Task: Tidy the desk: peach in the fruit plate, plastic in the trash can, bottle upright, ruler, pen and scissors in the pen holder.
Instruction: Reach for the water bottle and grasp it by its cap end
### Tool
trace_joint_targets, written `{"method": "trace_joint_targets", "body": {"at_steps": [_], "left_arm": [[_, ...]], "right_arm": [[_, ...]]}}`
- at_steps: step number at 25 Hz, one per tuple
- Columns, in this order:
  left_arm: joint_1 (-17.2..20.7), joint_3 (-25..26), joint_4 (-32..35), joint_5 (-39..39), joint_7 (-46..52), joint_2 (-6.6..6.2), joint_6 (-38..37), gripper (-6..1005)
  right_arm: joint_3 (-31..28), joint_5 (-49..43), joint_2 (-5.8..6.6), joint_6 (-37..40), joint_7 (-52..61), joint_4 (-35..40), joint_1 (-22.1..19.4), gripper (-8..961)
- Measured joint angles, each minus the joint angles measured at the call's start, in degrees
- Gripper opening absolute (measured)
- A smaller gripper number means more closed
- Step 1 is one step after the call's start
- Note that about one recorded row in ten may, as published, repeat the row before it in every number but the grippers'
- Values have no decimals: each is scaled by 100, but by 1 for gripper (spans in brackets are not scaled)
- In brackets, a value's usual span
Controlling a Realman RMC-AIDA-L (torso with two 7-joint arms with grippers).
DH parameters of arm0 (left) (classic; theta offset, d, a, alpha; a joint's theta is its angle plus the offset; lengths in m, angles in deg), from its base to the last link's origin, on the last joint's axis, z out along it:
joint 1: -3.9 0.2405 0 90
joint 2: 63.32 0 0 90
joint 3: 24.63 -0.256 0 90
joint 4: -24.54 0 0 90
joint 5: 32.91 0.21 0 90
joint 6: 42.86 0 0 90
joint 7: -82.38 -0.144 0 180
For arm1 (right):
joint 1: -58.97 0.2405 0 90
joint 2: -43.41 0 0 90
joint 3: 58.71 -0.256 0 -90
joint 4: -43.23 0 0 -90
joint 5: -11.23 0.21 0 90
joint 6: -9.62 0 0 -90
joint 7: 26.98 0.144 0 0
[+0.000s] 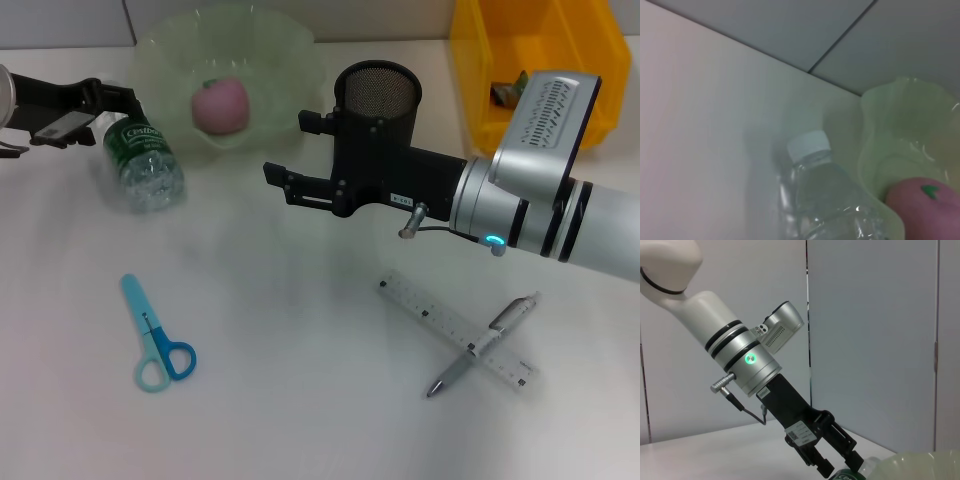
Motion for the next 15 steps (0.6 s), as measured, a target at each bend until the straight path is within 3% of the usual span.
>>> {"method": "trace_joint_targets", "body": {"at_steps": [5,15], "left_arm": [[9,-83,-14,151,122,-15,-32,811],[11,-87,-58,134,123,17,1,810]], "right_arm": [[0,0,0,0,0,-3,8,785],[0,-5,-1,0,0,-2,25,785]]}}
